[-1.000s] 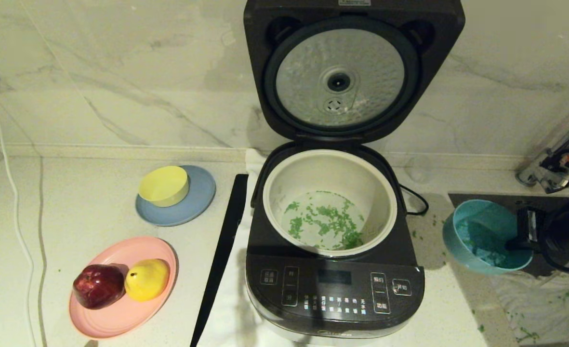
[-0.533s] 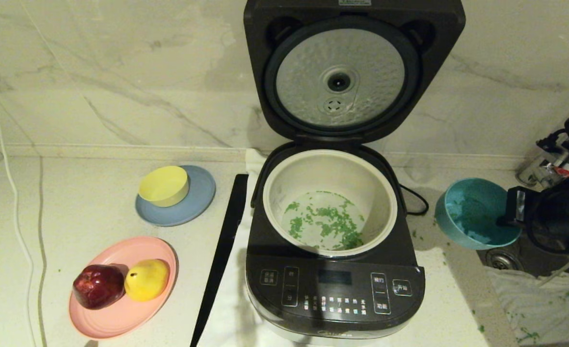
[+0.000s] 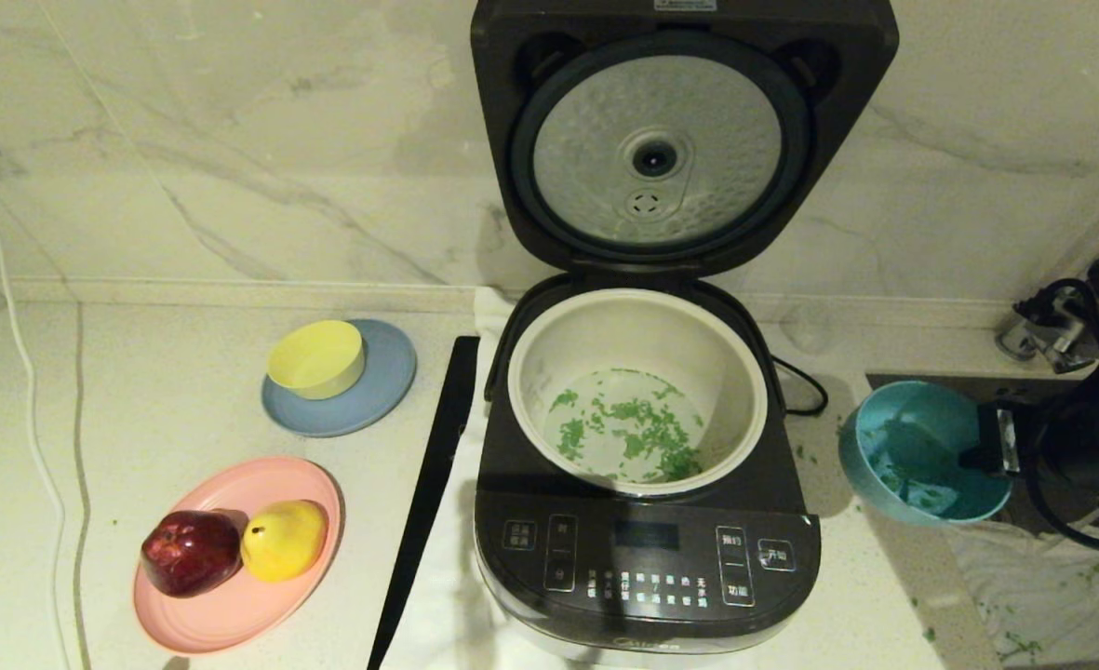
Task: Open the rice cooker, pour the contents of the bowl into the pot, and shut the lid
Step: Pour the water from the bowl into the rice cooker
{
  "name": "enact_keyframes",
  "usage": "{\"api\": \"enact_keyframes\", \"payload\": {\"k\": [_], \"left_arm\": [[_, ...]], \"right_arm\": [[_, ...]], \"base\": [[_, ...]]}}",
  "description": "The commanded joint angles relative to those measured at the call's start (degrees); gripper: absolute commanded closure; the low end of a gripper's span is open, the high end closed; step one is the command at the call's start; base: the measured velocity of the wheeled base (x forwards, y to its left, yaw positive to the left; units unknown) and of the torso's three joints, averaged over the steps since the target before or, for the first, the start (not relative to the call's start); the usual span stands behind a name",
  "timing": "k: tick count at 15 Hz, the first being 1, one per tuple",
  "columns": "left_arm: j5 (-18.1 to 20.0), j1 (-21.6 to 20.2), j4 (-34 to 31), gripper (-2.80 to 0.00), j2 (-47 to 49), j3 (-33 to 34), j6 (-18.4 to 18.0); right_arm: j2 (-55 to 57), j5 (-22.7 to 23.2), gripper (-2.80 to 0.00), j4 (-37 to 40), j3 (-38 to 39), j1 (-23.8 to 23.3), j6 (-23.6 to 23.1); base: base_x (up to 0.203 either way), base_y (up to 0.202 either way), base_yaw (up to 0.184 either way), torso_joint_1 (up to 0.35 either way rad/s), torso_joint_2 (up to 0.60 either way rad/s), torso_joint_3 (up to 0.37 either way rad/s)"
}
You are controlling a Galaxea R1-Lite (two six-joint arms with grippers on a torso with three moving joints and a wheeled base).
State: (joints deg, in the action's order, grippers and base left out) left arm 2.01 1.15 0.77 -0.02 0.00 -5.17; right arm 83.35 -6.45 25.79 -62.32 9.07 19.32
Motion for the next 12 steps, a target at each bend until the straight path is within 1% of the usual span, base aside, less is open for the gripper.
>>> {"api": "enact_keyframes", "payload": {"k": [1, 2, 4, 8, 11, 12], "left_arm": [[0.0, 0.0, 0.0, 0.0, -0.1, 0.4, -0.1], [0.0, 0.0, 0.0, 0.0, -0.1, 0.4, 0.0], [0.0, 0.0, 0.0, 0.0, -0.1, 0.4, 0.0], [0.0, 0.0, 0.0, 0.0, -0.1, 0.4, -0.1], [0.0, 0.0, 0.0, 0.0, -0.1, 0.4, 0.0], [0.0, 0.0, 0.0, 0.0, -0.1, 0.4, -0.1]], "right_arm": [[1.3, -4.0, 0.0, -1.3, -1.1, 0.0, 0.2], [1.4, -5.7, 0.0, -3.7, -2.0, 0.0, 0.7], [0.8, -5.8, 0.0, -8.4, -3.3, 0.4, 3.2], [0.7, -5.9, 0.0, -8.4, -5.6, 7.0, 3.7], [1.2, -5.9, 0.0, -6.7, -12.4, 10.5, 3.7], [1.8, -5.9, 0.0, -5.5, -15.2, 12.4, 3.8]], "base": [[0.0, 0.0, 0.0, 0.0, 0.0, 0.0], [0.0, 0.0, 0.0, 0.0, 0.0, 0.0], [0.0, 0.0, 0.0, 0.0, 0.0, 0.0], [0.0, 0.0, 0.0, 0.0, 0.0, 0.0], [0.0, 0.0, 0.0, 0.0, 0.0, 0.0], [0.0, 0.0, 0.0, 0.0, 0.0, 0.0]]}}
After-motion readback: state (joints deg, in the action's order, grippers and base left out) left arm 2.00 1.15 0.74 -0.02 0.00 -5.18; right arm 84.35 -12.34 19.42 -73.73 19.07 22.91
